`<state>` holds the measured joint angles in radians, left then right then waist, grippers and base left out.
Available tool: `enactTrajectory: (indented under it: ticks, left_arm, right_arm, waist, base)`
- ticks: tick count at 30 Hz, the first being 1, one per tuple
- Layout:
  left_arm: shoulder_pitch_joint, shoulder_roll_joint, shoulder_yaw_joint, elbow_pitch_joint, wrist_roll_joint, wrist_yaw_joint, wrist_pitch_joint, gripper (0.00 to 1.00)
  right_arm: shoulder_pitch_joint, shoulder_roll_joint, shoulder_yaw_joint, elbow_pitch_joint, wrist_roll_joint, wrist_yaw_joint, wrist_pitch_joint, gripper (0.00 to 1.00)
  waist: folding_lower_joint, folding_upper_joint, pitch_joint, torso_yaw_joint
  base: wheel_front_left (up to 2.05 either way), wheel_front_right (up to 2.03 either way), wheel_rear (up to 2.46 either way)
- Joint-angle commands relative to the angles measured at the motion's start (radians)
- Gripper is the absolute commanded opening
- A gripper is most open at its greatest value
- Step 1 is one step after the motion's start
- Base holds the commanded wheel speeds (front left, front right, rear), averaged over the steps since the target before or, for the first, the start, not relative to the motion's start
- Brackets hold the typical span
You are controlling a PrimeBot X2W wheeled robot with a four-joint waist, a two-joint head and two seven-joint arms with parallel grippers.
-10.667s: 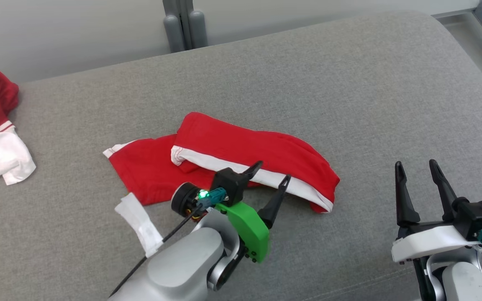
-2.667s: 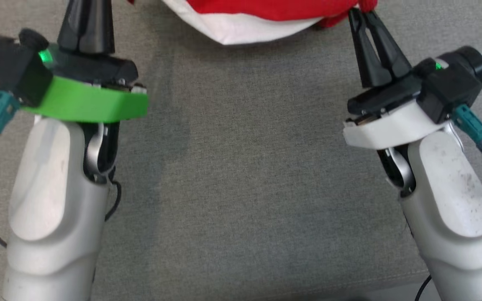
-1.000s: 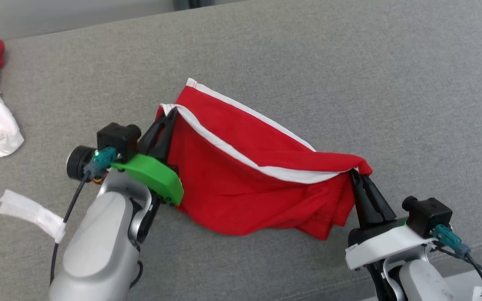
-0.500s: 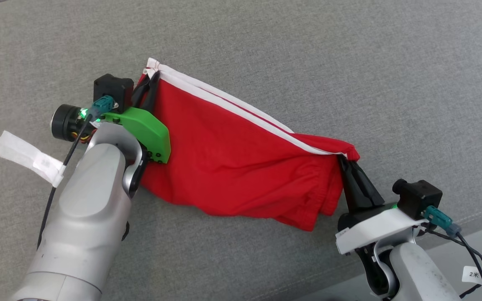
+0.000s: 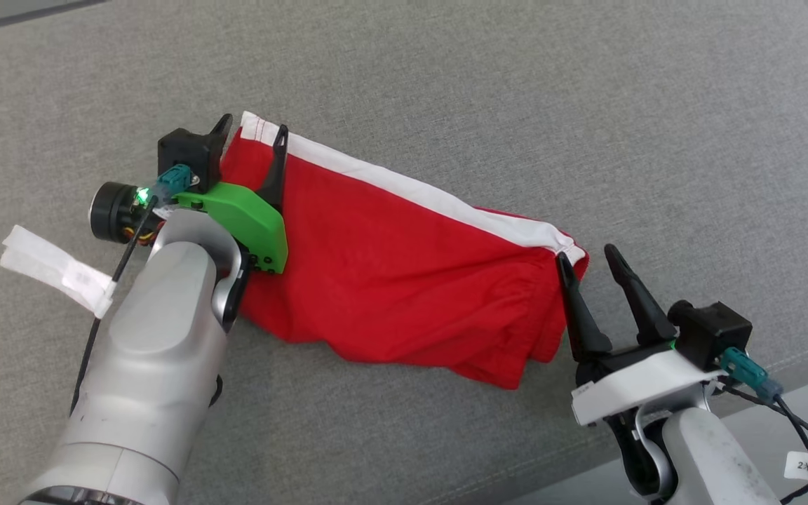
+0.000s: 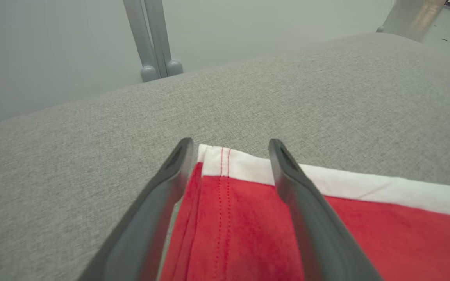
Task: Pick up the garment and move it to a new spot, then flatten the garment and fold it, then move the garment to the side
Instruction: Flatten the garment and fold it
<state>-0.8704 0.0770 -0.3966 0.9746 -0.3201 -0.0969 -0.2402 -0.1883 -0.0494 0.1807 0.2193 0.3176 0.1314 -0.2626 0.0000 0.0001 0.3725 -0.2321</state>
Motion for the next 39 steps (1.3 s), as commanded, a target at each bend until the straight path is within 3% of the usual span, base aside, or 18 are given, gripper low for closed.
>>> enactTrajectory:
  ticks: [1,9,18,25,26,27,29,39]
  left_arm:
    - [0.029,-0.004,0.003,-0.005,-0.016,-0.005,-0.010,1.00]
    - [0.134,-0.005,0.016,-0.018,-0.073,-0.017,-0.020,1.00]
    - [0.153,0.039,0.000,0.047,-0.113,-0.026,0.173,1.00]
    - [0.151,0.046,-0.002,0.065,-0.147,-0.029,0.250,1.00]
    - [0.153,0.045,-0.003,0.065,-0.150,-0.030,0.257,0.91]
    - [0.154,0.046,-0.004,0.064,-0.153,-0.031,0.260,0.54]
    - [0.160,0.048,-0.010,0.062,-0.157,-0.032,0.265,0.00]
    - [0.187,0.049,-0.037,0.007,-0.191,-0.033,0.239,0.00]
  right_arm:
    - [0.021,-0.002,-0.013,-0.012,-0.018,-0.001,-0.003,1.00]
    - [0.102,-0.002,-0.103,-0.064,-0.108,-0.001,-0.003,1.00]
    - [0.154,-0.002,-0.160,-0.125,-0.156,-0.001,-0.003,1.00]
    - [0.149,-0.002,-0.175,-0.147,-0.161,-0.001,-0.003,1.00]
    - [0.149,-0.002,-0.178,-0.147,-0.161,-0.001,-0.003,1.00]
    - [0.149,-0.002,-0.179,-0.148,-0.161,-0.001,-0.003,1.00]
    - [0.150,-0.002,-0.182,-0.147,-0.159,-0.001,-0.003,1.00]
    - [0.156,-0.002,-0.204,-0.149,-0.162,-0.001,-0.003,1.00]
  waist:
    - [0.0000,-0.0001,-0.024,0.010]
    - [0.0000,-0.0001,-0.104,0.042]
    - [0.0000,-0.0001,-0.136,0.042]
    - [0.0000,-0.0001,-0.117,0.024]
    - [0.0000,-0.0001,-0.116,0.022]
    - [0.0000,-0.0001,-0.117,0.021]
    - [0.0000,-0.0001,-0.119,0.019]
    - [0.0000,-0.0001,-0.164,0.059]
  base:
    - [0.00,0.00,0.00]
    - [0.00,0.00,0.00]
    - [0.00,0.00,0.00]
    - [0.00,0.00,0.00]
    - [0.00,0.00,0.00]
    - [0.00,0.00,0.00]
    - [0.00,0.00,0.00]
    - [0.00,0.00,0.00]
